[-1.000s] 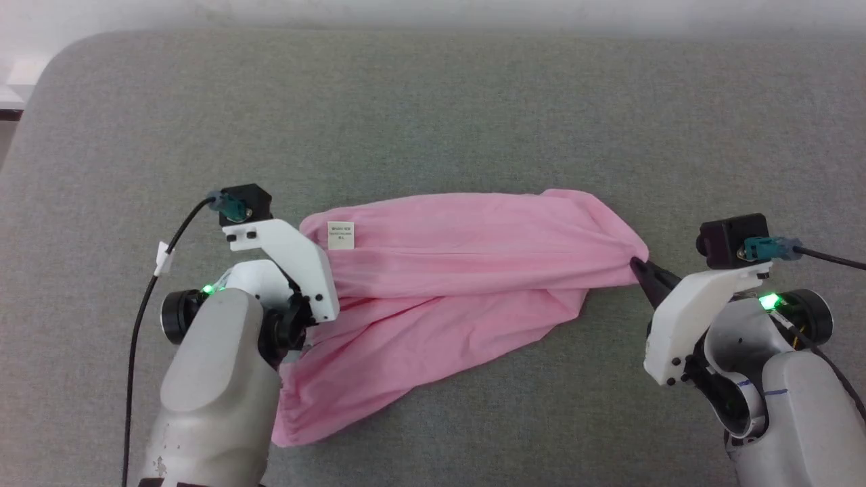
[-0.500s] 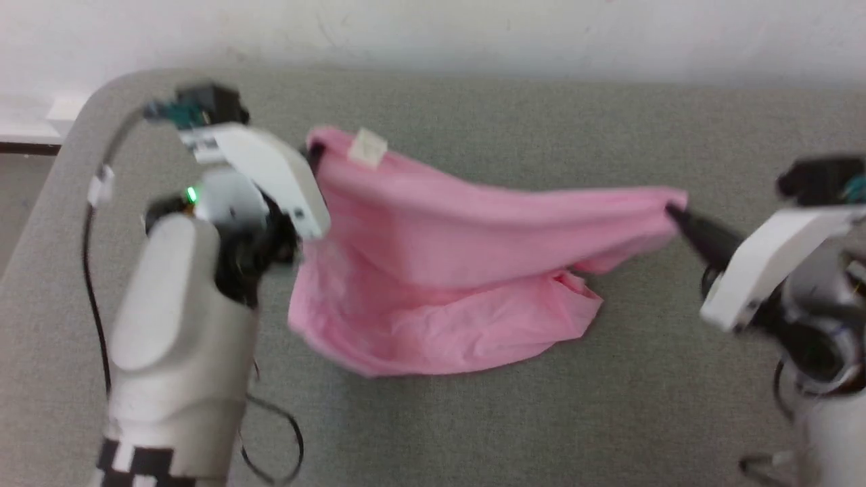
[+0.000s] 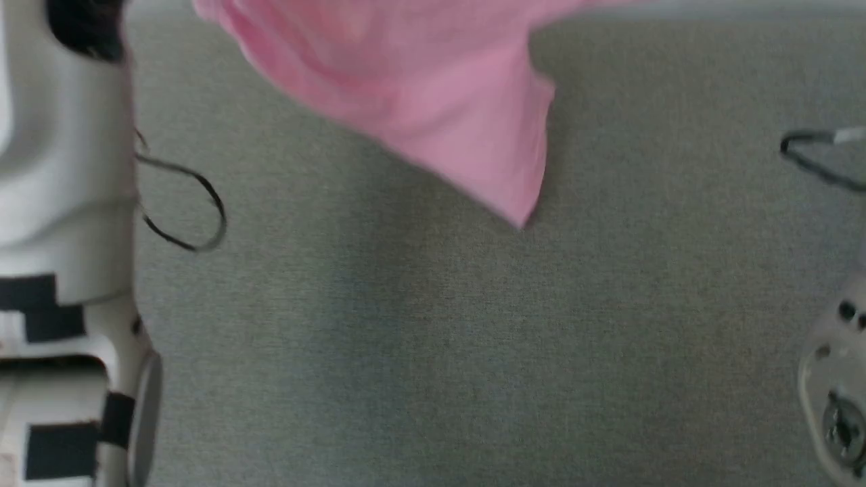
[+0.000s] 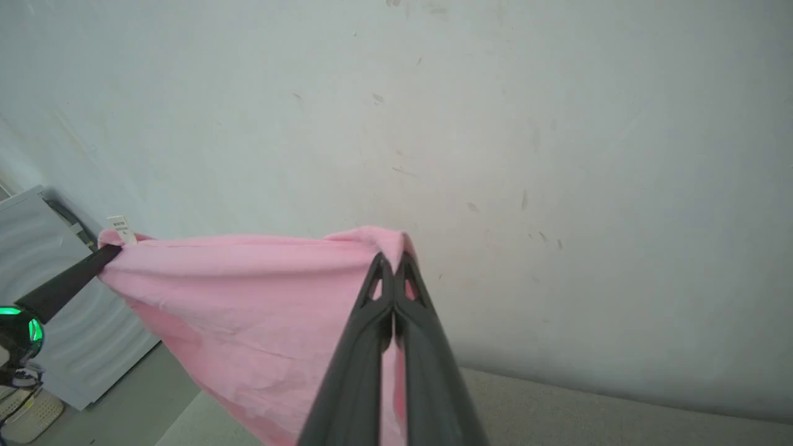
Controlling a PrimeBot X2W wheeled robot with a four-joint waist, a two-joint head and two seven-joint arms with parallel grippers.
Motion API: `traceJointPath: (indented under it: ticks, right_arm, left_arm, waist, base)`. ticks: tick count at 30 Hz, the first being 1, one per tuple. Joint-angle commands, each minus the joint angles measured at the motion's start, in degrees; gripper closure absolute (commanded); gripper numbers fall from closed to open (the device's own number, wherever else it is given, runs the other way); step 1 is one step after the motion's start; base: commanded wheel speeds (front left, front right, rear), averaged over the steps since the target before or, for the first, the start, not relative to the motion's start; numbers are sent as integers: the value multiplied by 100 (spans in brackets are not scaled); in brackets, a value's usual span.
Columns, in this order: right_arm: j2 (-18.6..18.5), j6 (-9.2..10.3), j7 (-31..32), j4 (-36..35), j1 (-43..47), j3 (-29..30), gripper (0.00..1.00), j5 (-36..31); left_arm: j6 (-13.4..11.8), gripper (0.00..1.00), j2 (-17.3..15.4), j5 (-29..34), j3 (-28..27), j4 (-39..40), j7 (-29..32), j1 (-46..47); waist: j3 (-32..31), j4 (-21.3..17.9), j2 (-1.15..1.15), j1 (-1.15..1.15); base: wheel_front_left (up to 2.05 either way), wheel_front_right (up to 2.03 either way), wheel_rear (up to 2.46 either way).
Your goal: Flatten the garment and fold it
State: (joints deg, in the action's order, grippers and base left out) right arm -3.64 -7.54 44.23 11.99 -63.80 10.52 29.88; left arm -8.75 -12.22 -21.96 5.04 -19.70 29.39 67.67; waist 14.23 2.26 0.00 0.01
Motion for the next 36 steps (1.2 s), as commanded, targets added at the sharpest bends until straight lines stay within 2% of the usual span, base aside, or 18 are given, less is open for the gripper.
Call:
traceJointPath:
  ticks: [1,6,10,13,16,21,27,32,36]
  right_arm:
    - [30,5,-406,334,-589,-17,100,-123]
    - [64,5,-1401,1120,-1631,51,100,-252]
    - [69,5,-1860,1450,-1967,78,100,-235]
    - [65,5,-2043,1612,-2116,65,100,-138]
    - [-74,5,-2029,1586,-1925,-111,100,13]
    - [-397,5,-1832,1177,-901,-562,100,541]
    - [-697,5,-1669,213,989,-832,100,1256]
    - [-793,5,-1668,-641,2730,-981,100,1537]
    - [-913,5,-1611,-1196,4032,-1015,100,1505]
  left_arm:
    - [-57,100,-133,254,60,-113,-285,472]
    - [-145,100,-82,384,10,-424,-1032,1239]
    - [-135,100,-54,398,-8,-587,-1415,1448]
    - [-24,100,21,283,-64,-717,-1814,1484]
    - [194,100,118,130,-60,-893,-2126,1282]
    - [673,100,234,-58,64,-1195,-2603,568]
    - [1137,100,282,-240,198,-1200,-3037,-664]
    - [1317,100,276,-470,255,-808,-3078,-2036]
    - [1323,100,339,-708,276,-309,-2902,-3213]
  waist:
    - [707,-335,0,-1]
    - [1060,-414,0,-1]
    - [1202,-412,0,-1]
    - [1333,-363,0,-1]
    - [1349,-275,0,-1]
    - [1119,-129,0,-1]
    - [513,-39,0,-1]
    - [-144,-26,0,-1]
    - [-587,16,0,-1]
  base:
    - [0,0,0]
    - [0,0,0]
    - [0,0,0]
    - [0,0,0]
    - [0,0,0]
    - [0,0,0]
    - [0,0,0]
    - [0,0,0]
    - [0,0,0]
